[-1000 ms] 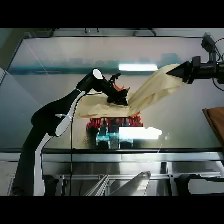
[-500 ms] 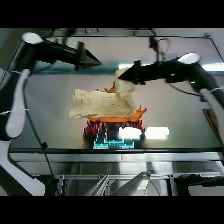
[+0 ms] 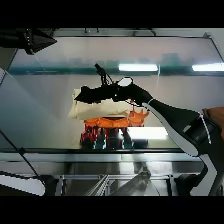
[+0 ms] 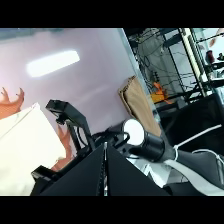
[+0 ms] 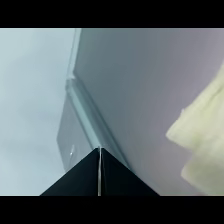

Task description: Fold the shirts.

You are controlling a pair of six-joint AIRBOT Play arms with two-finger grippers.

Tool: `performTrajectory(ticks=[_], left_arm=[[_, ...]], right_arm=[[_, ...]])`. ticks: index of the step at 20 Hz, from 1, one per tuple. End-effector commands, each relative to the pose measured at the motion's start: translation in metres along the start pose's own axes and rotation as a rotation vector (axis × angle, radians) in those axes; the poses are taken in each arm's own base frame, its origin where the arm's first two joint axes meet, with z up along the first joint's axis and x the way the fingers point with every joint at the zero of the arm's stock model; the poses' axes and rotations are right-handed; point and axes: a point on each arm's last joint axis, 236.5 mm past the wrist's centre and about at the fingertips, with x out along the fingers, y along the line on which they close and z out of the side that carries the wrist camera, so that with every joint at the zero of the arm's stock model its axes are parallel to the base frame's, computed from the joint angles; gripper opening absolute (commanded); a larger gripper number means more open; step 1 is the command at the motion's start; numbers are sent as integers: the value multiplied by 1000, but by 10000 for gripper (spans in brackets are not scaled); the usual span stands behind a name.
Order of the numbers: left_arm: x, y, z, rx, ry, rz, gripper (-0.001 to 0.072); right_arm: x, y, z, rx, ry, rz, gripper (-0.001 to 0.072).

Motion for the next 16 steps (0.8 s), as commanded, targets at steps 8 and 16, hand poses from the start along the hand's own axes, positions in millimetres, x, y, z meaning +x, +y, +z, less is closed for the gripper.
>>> performTrajectory(ticks=[8, 16], left_arm=[[-5, -4, -21, 63, 84, -5, 4], [11, -15, -28, 78, 123, -30, 4]], right_arm=[[-222, -92, 27, 180, 48, -577, 17], [-282, -190, 12, 406, 29, -866, 674]])
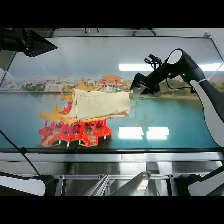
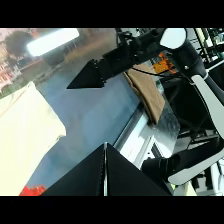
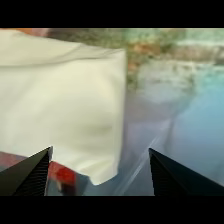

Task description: Fold the shirts.

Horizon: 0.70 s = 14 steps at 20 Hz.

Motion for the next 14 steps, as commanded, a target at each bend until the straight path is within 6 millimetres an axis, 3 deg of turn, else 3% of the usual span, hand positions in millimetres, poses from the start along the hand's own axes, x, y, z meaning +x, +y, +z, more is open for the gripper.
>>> performTrajectory(ticks=[1, 8, 14], left_arm=[[7, -5, -3, 6, 19, -11, 4], [20, -14, -6, 19, 47, -32, 4], [23, -16, -7, 22, 53, -36, 4]], right_arm=[[25, -34, -1, 65, 55, -57, 674], [84, 5, -26, 58, 208, 169, 674], [106, 51, -34, 22, 221, 316, 669]])
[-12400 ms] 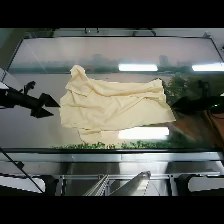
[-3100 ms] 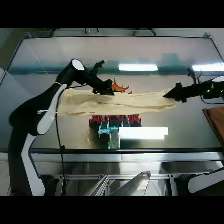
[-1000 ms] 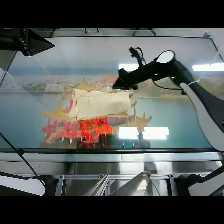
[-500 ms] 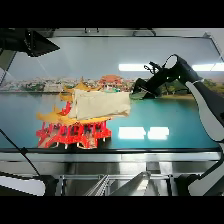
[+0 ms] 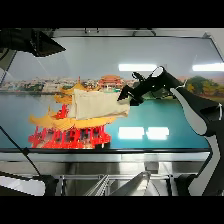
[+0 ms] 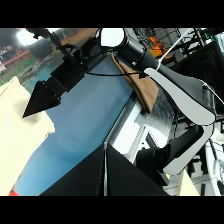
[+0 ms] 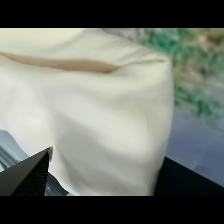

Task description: Fold the shirts.

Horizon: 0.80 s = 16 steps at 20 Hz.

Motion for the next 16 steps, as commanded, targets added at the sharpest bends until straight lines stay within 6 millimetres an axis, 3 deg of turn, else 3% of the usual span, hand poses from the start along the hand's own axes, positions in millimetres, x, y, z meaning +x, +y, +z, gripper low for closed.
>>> performTrajectory(ticks=[1, 2, 3, 4, 6, 8, 9, 11, 13, 16], left_arm=[[1, -1, 0, 1, 2, -2, 5], [1, -1, 0, 0, 2, -1, 4], [1, -1, -1, 1, 5, -3, 4], [1, -1, -2, 0, 9, -4, 4], [1, -1, -2, 1, 8, -4, 4], [1, -1, -2, 0, 8, -4, 4], [1, -1, -2, 0, 9, -4, 4], [1, -1, -2, 1, 9, -4, 4], [1, -1, -2, 1, 9, -4, 4], [1, -1, -2, 1, 9, -3, 4]], right_arm=[[15, 21, -1, -2, 9, 98, 660], [16, 30, 0, 18, 11, 144, 537], [15, 44, 1, 42, 14, 208, 160], [12, 56, 3, 52, 9, 266, 28], [-2, 89, 1, -32, 6, 416, 15], [-35, 118, 1, -95, -15, 561, 14], [-57, 125, 5, -112, -50, 592, 14], [-122, 128, 19, -164, -179, 610, 14], [-202, 112, 32, -183, -339, 592, 14], [-313, 51, 34, -100, -565, 458, 14]])
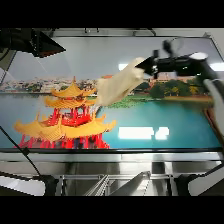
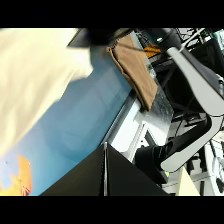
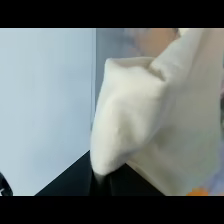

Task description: Fold the shirts.

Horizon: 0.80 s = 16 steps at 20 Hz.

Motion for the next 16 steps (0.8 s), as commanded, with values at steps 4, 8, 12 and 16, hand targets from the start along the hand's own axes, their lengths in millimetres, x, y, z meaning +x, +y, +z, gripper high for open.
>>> performTrajectory(ticks=[4, 8, 12, 16], left_arm=[[0, 0, 0, 0, 1, 1, 4], [0, 0, 0, 0, 0, 1, 4], [0, 0, 0, 1, 1, 2, 4], [0, 1, 0, 0, 1, 2, 4]], right_arm=[[-263, -30, 34, 137, -464, -426, 14], [-403, -79, -33, 393, -639, -798, 14], [-497, -89, -103, 576, -788, -1131, 14], [-542, -84, -159, 702, -816, -1390, 14]])
